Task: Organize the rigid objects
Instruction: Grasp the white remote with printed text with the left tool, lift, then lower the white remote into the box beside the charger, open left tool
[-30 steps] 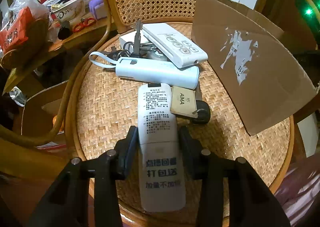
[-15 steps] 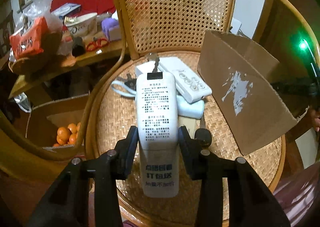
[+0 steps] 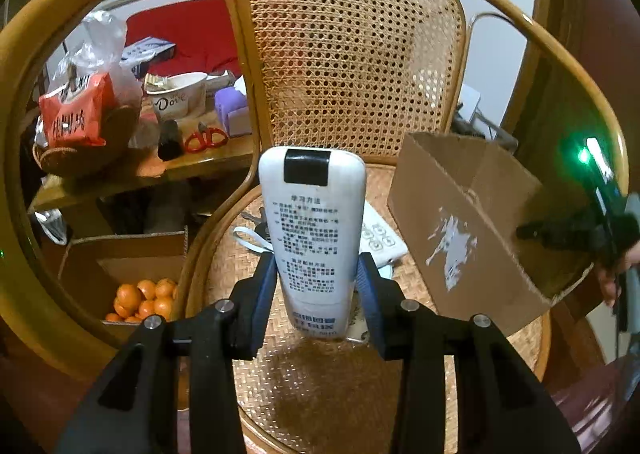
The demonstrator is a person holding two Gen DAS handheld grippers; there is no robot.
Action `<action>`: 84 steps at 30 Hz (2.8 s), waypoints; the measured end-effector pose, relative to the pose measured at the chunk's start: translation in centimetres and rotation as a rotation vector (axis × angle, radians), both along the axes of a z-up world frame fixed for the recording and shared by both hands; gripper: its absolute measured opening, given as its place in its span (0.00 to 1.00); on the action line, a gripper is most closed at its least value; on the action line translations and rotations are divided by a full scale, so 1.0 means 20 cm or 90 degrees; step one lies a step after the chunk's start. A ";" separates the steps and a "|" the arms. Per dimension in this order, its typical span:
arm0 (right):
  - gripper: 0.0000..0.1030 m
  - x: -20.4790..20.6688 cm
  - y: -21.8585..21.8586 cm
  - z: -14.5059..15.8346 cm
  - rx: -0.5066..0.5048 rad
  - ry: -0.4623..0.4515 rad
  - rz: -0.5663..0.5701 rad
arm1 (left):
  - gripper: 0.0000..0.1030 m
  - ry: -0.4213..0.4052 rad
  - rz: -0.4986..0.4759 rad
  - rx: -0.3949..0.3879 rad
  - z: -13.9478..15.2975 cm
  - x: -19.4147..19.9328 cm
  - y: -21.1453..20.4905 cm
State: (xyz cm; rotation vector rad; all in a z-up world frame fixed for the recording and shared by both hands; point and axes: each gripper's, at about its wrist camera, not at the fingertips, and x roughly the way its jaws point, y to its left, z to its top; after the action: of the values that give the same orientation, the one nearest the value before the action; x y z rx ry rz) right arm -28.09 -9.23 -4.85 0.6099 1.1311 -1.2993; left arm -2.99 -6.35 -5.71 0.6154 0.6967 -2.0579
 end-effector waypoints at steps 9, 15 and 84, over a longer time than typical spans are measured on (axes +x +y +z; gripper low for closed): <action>0.06 0.01 0.00 0.00 0.000 0.001 0.000 | 0.37 0.011 0.007 -0.039 0.11 0.00 0.03; 0.06 0.01 0.00 0.00 0.000 0.001 0.001 | 0.37 0.023 0.008 -0.085 0.27 -0.05 0.03; 0.06 0.03 0.00 0.00 0.003 0.001 0.006 | 0.96 -0.084 -0.056 -0.093 0.31 -0.63 -0.06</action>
State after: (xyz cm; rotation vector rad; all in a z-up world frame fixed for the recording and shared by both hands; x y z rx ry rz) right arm -27.48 -9.28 -4.93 0.6066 1.1376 -1.2886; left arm -15.56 -7.55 0.52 0.6995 0.4456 -2.1053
